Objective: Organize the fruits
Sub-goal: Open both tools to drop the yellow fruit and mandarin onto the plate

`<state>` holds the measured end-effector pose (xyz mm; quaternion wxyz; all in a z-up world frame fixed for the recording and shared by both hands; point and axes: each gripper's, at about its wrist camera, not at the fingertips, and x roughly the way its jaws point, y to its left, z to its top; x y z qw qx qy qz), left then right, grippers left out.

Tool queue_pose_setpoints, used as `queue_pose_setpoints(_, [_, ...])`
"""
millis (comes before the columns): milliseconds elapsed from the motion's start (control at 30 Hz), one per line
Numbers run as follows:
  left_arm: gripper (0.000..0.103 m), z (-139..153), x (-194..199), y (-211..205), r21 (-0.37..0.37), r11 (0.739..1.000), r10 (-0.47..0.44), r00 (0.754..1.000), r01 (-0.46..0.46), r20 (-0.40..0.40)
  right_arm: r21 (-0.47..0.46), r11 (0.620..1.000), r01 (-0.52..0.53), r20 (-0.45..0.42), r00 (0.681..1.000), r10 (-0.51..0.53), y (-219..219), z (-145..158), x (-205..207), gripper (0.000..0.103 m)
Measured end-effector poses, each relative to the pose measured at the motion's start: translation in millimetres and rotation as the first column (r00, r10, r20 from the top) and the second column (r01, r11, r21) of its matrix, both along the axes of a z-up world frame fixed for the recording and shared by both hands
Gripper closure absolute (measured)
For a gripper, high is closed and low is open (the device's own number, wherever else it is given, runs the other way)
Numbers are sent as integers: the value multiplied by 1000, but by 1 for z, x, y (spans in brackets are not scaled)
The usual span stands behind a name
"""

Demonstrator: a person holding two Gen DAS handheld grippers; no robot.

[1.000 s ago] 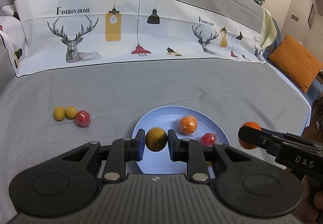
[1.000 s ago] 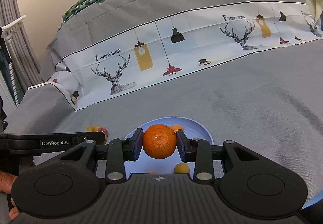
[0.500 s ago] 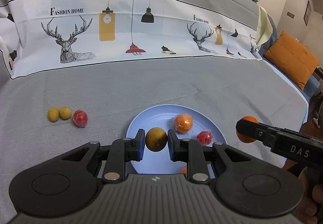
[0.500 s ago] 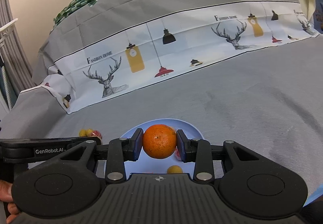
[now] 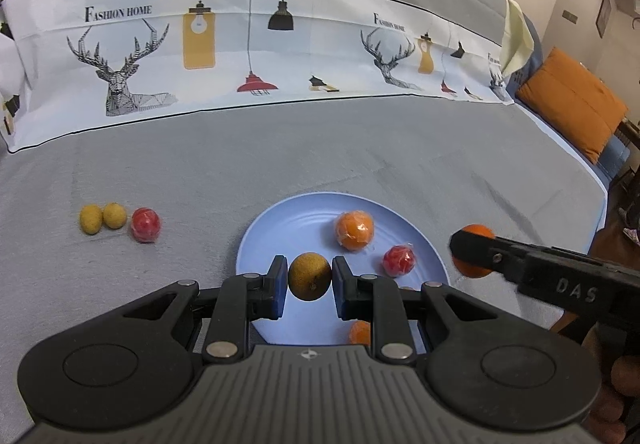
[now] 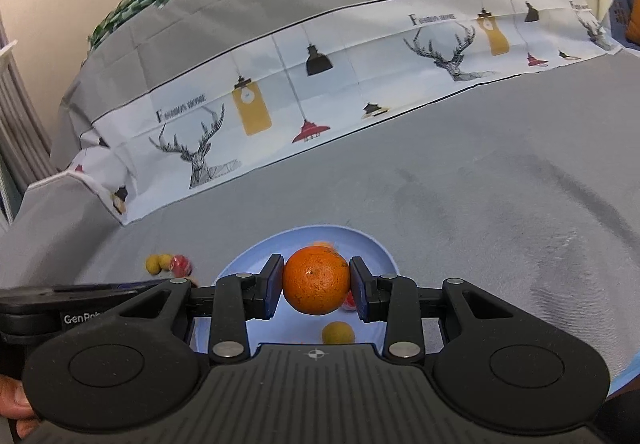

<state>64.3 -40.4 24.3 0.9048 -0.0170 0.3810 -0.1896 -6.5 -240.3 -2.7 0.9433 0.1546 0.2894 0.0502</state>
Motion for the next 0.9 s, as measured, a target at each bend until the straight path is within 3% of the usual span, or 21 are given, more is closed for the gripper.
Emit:
queue_pose_setpoints(367, [77, -3, 1, -4, 12, 1000, -12, 1000, 12, -8, -57, 996, -63, -18, 998, 62, 15, -4, 2, 66])
queue_pose_setpoints(733, [74, -5, 2, -2, -13, 1000, -12, 1000, 12, -26, -49, 996, -77, -36, 996, 76, 16, -5, 4, 63])
queue_pose_setpoints(800, [72, -4, 2, -2, -10, 1000, -8, 1000, 7, -21, -45, 996, -73, -35, 997, 71, 15, -5, 5, 52])
queue_pose_setpoints(900, [70, -3, 1, 0, -17, 1000, 6, 1000, -6, -10, -38, 997, -63, -30, 998, 62, 13, -4, 4, 48])
